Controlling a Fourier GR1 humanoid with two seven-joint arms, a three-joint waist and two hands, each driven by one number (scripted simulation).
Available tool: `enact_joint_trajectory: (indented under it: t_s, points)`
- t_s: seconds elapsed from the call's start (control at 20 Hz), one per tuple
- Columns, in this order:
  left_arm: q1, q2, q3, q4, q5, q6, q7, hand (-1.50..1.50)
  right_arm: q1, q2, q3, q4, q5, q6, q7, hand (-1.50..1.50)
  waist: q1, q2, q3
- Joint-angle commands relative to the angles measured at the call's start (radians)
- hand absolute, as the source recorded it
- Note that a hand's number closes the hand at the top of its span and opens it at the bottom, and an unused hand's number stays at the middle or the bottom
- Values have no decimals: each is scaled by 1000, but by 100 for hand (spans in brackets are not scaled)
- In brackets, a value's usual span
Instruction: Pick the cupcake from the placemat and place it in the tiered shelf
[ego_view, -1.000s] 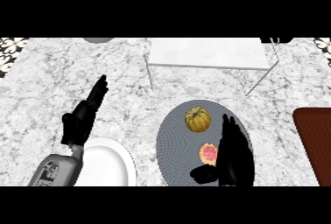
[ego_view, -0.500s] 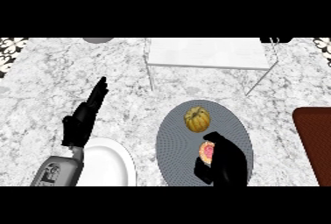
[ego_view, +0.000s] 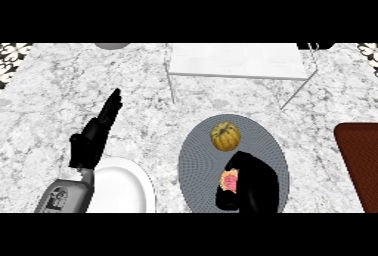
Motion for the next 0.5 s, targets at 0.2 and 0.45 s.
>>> enact_joint_trajectory:
  t_s: [0.2, 0.45]
  points:
    - [-37, -18, -34, 13, -10, -27, 4, 0, -392, 10, 250, 216, -200, -60, 156, 150, 91, 16, 0]
    - [-68, -23, -30, 45, -18, -26, -1, 0, -562, 10, 254, 230, -283, -259, 153, 150, 84, 13, 0]
